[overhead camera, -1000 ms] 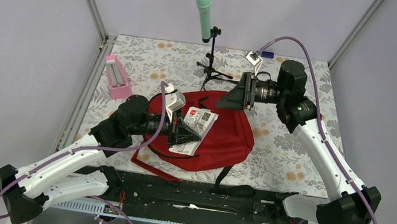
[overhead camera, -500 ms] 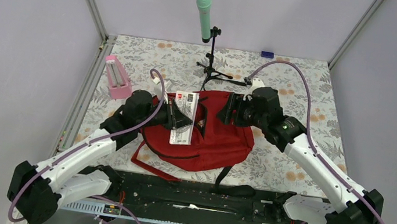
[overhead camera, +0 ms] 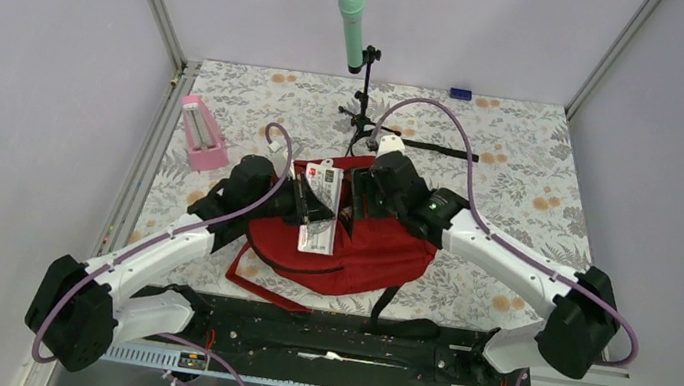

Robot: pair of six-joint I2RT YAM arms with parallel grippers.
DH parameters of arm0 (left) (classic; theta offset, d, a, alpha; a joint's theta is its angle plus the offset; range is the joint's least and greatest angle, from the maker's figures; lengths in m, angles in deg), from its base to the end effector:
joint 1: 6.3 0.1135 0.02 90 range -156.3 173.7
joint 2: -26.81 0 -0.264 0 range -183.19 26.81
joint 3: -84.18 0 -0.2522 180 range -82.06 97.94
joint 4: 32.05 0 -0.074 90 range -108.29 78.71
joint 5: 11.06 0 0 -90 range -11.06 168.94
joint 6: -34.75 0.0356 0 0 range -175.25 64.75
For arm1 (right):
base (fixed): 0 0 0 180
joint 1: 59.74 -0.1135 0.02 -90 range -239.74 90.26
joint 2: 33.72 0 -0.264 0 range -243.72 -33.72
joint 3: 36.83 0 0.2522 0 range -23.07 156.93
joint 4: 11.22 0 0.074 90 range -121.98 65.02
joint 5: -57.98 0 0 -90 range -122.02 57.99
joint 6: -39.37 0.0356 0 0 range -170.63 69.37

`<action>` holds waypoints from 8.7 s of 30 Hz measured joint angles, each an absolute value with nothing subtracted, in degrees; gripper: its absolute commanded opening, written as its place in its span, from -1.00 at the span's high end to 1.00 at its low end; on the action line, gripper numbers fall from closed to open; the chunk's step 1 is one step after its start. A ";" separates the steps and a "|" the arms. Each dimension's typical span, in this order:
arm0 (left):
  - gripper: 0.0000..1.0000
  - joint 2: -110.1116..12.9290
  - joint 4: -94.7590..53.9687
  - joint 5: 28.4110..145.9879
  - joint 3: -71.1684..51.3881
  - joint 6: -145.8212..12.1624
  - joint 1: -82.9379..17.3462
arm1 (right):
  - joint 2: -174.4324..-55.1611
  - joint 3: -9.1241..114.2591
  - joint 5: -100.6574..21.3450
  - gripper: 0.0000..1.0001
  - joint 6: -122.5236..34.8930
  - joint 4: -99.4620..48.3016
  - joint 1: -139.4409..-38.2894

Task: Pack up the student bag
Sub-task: Place the stationery in the student bag, then zip the student bag at the center of the board.

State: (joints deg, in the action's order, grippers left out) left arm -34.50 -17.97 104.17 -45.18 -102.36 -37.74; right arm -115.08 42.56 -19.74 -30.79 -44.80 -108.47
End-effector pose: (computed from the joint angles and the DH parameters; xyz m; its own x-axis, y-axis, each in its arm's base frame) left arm 0.1948 -0.1369 0.2539 -0.8308 -0.2689 -0.4873 0.2842 0.5479 -0.7868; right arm 0.2174 0.2362 0.3026 -0.5713 -0.1482 -0.8073 -0.4533 0.8769 0.1598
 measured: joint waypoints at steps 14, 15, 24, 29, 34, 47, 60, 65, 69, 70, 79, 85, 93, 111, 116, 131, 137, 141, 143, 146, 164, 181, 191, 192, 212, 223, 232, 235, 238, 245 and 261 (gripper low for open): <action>1.00 -37.15 -14.89 103.43 -46.12 -101.77 -36.97 | -124.06 50.01 -7.94 -0.33 -35.67 -45.45 -114.04; 1.00 -37.15 -14.74 103.23 -46.12 -101.73 -36.95 | -124.72 50.69 -6.41 -0.26 -36.17 -45.61 -114.74; 1.00 -37.37 -14.89 103.25 -46.12 -101.66 -36.95 | -128.78 52.96 4.17 0.35 -41.33 -47.60 -117.76; 1.00 -38.90 -14.98 104.17 -46.12 -101.90 -36.95 | -129.13 53.05 6.62 0.94 -42.66 -48.69 -117.87; 1.00 -40.82 -15.59 107.04 -46.09 -102.84 -36.97 | -129.13 53.31 6.68 1.00 -42.58 -49.15 -117.87; 1.00 -50.22 -19.37 118.88 -44.13 -104.00 -37.83 | -127.06 53.12 4.26 1.00 -40.91 -49.32 -117.87; 1.00 -60.36 -26.04 124.11 -38.84 -107.32 -38.17 | -121.40 47.85 0.30 1.00 -40.04 -46.31 -117.84; 1.00 -60.43 -35.11 120.13 -40.61 -112.64 -38.28 | -119.32 44.18 -0.29 1.00 -38.55 -43.90 -117.84; 1.00 -62.24 -45.89 116.76 -43.84 -118.38 -38.70 | -118.18 40.96 -1.21 1.00 -36.85 -40.78 -117.82; 1.00 -63.29 -48.71 116.00 -44.30 -119.87 -38.76 | -118.01 40.35 -1.23 1.00 -36.65 -40.14 -117.80; 0.82 -66.79 -59.07 110.86 -44.54 -123.35 -39.68 | -116.41 36.24 -1.19 1.00 -35.89 -33.06 -117.63; -0.09 -65.69 -58.19 106.36 -44.65 -118.84 -39.14 | -113.26 33.90 -1.16 1.00 -36.24 -32.45 -117.63; -0.84 -51.49 -42.32 101.66 -45.22 -107.39 -38.39 | -111.84 33.75 -1.08 1.00 -36.70 -33.28 -117.63; -0.32 -34.50 -29.71 104.50 -56.98 -107.76 -40.10 | -111.67 33.88 -1.21 1.00 -36.87 -35.03 -117.67; -0.25 -34.99 -34.10 105.11 -57.35 -110.89 -42.63 | -111.65 33.95 -1.25 1.00 -36.87 -35.07 -117.67; 1.00 -45.02 -42.41 105.68 -57.35 -116.83 -47.35 | -111.65 34.95 -1.67 1.00 -36.91 -36.27 -117.67; 1.00 -50.42 -51.42 107.30 -58.14 -121.66 -47.44 | -111.67 35.06 -2.26 1.00 -36.89 -36.30 -117.65; 1.00 -55.03 -58.26 108.06 -58.29 -125.31 -47.44 | -111.67 35.06 -3.24 1.00 -36.87 -36.25 -117.65; 1.00 -57.83 -62.15 108.30 -58.29 -127.15 -47.49 | -111.65 35.06 -3.31 1.00 -36.87 -36.30 -117.67; 1.00 -60.19 -65.73 108.28 -58.29 -128.85 -47.68 | -111.67 35.06 -3.31 1.00 -36.96 -36.32 -117.67; 1.00 -61.43 -73.47 96.46 -59.34 -130.97 -48.99 | -111.49 34.76 -3.24 1.00 -37.29 -34.07 -117.67; 0.07 -66.04 -73.40 96.68 -53.59 -128.77 -50.22 | -109.46 33.62 -1.58 1.00 -39.34 -33.08 -117.98; -0.19 -56.32 -59.98 95.76 -53.81 -119.87 -49.13 | -108.04 33.05 -0.05 1.00 -40.35 -33.43 -118.30; -0.17 -54.88 -57.34 95.32 -53.55 -118.41 -49.13 | -107.91 32.92 0.04 1.00 -40.35 -33.48 -118.33; 0.78 -59.66 -49.54 93.68 -47.49 -112.22 -49.15 | -106.82 31.87 0.02 1.00 -39.58 -33.76 -118.37; 0.45 -66.15 -54.13 98.90 -43.49 -109.18 -49.17 | -106.27 31.70 0.43 0.80 -39.25 -34.90 -118.35; -0.97 -56.27 -50.02 93.05 -47.41 -102.30 -48.60 | -103.21 33.44 1.37 -0.87 -35.91 -40.95 -116.91; -0.98 -50.15 -48.40 89.51 -51.27 -100.50 -48.64 | -100.43 34.23 -0.25 -0.98 -33.44 -44.01 -112.27; -0.97 -43.55 -44.71 85.66 -54.14 -98.38 -48.93 | -97.31 33.84 -1.64 -1.00 -30.71 -47.79 -105.39; -0.98 -28.14 -33.76 78.05 -55.97 -94.60 -47.97 | -87.80 27.56 -4.84 -0.99 -23.63 -57.61 -85.04; -0.98 -19.53 -5.01 92.11 -43.38 -86.23 -31.40 | -73.11 8.16 -6.21 -0.59 -4.98 -71.79 -44.06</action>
